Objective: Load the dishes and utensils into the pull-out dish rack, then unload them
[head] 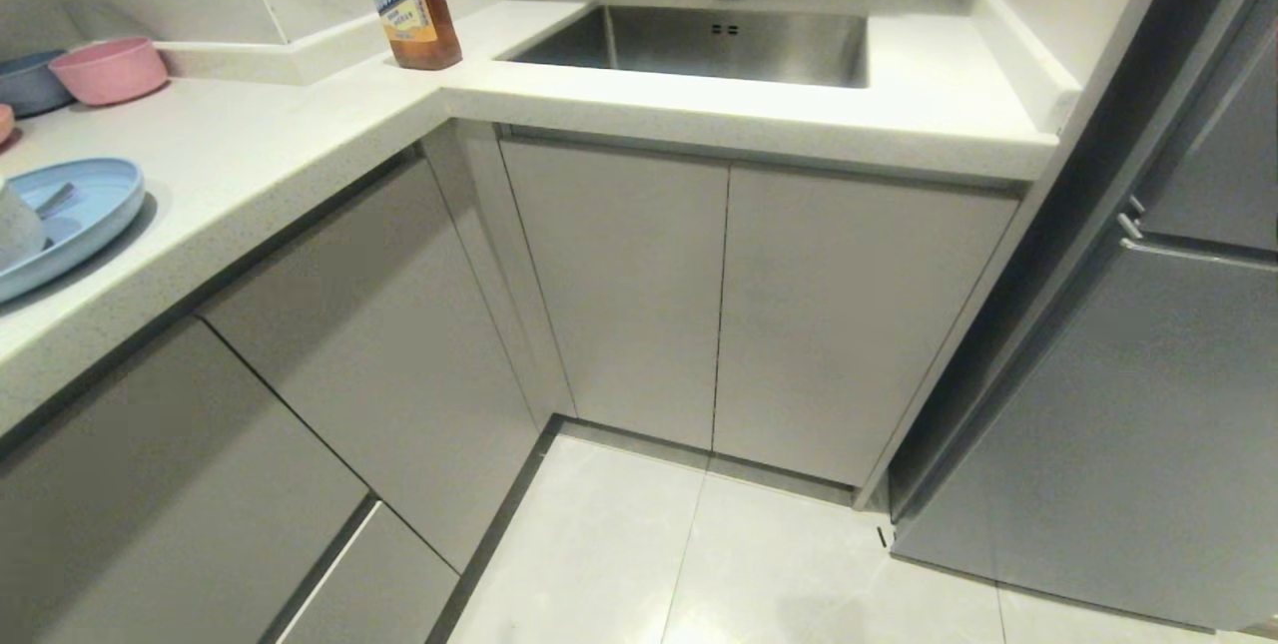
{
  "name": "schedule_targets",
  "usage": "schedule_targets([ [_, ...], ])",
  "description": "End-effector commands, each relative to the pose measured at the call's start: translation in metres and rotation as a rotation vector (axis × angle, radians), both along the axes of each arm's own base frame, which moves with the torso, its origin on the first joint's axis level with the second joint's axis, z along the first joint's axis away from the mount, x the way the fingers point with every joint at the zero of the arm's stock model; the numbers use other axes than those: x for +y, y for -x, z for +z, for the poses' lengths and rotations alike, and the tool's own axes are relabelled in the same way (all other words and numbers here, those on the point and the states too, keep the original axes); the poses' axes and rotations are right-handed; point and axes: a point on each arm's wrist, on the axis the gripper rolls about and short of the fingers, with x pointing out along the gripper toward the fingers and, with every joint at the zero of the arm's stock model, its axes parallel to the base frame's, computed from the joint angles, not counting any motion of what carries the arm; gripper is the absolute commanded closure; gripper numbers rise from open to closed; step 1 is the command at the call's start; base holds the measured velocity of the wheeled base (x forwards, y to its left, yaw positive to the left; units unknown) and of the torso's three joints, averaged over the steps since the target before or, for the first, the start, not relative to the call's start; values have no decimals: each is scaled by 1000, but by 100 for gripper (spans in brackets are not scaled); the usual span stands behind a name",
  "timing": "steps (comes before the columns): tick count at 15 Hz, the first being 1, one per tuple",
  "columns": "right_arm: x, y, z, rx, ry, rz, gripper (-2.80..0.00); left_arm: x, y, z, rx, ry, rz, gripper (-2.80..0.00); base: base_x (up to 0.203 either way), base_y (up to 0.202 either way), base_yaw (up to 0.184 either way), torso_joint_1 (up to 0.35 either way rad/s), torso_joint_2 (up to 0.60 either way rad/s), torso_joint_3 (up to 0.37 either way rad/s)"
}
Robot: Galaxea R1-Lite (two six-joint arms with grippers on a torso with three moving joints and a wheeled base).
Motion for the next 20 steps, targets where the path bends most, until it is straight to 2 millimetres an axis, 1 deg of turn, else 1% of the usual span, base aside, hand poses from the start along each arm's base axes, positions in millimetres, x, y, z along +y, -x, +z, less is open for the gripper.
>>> schedule_targets([
  [1,0,0,0,1,0,-1,0,0,-1,-34,-34,1,5,0,0,0,0,0,0,0],
  [3,0,0,0,1,0,1,0,0,-16,-65,-30,0,16,0,0,0,0,0,0,0],
  [4,0,0,0,1,0,-1,0,0,-19,-75,-3,8,11,0,0,0,0,0,0,0],
  [6,0,0,0,1,0,0,0,-2,-19,-83,62,68,-79,0,0,0,0,0,0,0],
  [7,0,0,0,1,0,1,0,-2,-19,-84,89,75,-108,0,0,0,0,0,0,0],
  [20,0,0,0,1,0,1,0,-2,-19,-84,88,73,-110,0,0,0,0,0,0,10],
])
